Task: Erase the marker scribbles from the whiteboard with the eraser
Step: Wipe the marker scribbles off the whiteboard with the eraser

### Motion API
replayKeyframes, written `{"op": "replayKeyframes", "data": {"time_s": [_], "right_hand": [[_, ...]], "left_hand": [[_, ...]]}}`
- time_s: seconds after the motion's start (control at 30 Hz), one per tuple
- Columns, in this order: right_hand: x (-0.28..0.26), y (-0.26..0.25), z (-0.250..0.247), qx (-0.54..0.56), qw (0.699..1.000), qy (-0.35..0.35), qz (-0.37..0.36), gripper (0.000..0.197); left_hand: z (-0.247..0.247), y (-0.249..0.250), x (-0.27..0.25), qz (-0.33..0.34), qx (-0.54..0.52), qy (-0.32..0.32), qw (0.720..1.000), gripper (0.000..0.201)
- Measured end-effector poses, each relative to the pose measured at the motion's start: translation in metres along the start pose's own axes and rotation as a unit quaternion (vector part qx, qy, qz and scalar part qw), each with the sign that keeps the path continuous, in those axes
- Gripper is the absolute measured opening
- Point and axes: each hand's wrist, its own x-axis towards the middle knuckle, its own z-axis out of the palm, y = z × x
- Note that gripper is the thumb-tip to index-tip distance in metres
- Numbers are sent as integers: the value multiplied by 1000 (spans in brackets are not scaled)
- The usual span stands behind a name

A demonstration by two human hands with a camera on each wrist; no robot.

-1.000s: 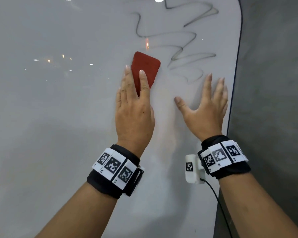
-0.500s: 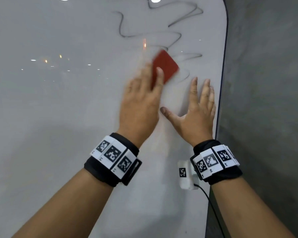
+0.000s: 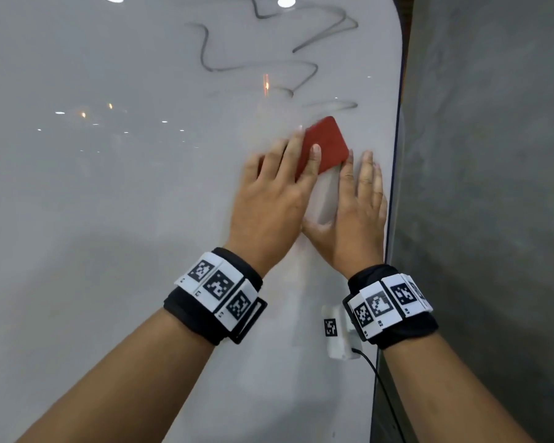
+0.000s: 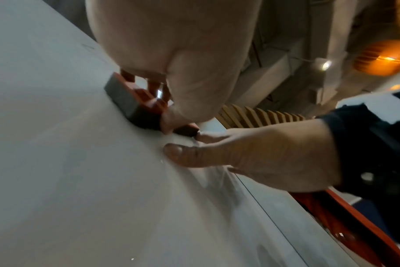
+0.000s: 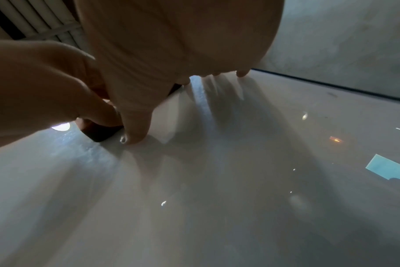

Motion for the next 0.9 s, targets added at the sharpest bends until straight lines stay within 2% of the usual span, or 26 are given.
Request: {"op": "replayKeyframes", "data": {"time_s": [0.03,0.07,0.17,0.23,0.3,0.43,0.5,0.57,0.63,0.8,0.9], "right_hand": [[0,0,0,2,1000,-3,1,118],[0,0,0,-1,1000,-6,0,119],[-1,2,-2,-16,1000,-17,0,122],[-1,4,-3,-17,1000,-19,0,123],[-1,4,-3,-4,1000,-18,-3,123],[3,1,-9,73,997,0,12,120],[5,-4,-15,121,992,25,16,117],[7,-11,-19,116,992,54,-10,111],[11,-18,-19,116,989,74,-54,98],[22,-28,-19,184,976,82,-87,58],[26,-29,-20,153,974,102,-129,53]], "left_hand": [[1,0,0,14,7,-4,1000,70],[-1,-3,3,-6,14,2,1000,71],[-7,-9,15,-140,14,43,989,76],[-9,-9,19,-175,5,56,983,77],[-8,-6,18,-152,-11,45,987,78],[-8,-3,14,-2,-39,-17,999,76],[-15,-7,18,18,-55,-50,997,76],[-20,-10,22,34,-70,-77,994,70],[-21,-16,25,48,-97,-79,991,65],[-16,-33,22,35,-209,-9,977,65],[-19,-46,15,-13,-147,15,989,82]]}}
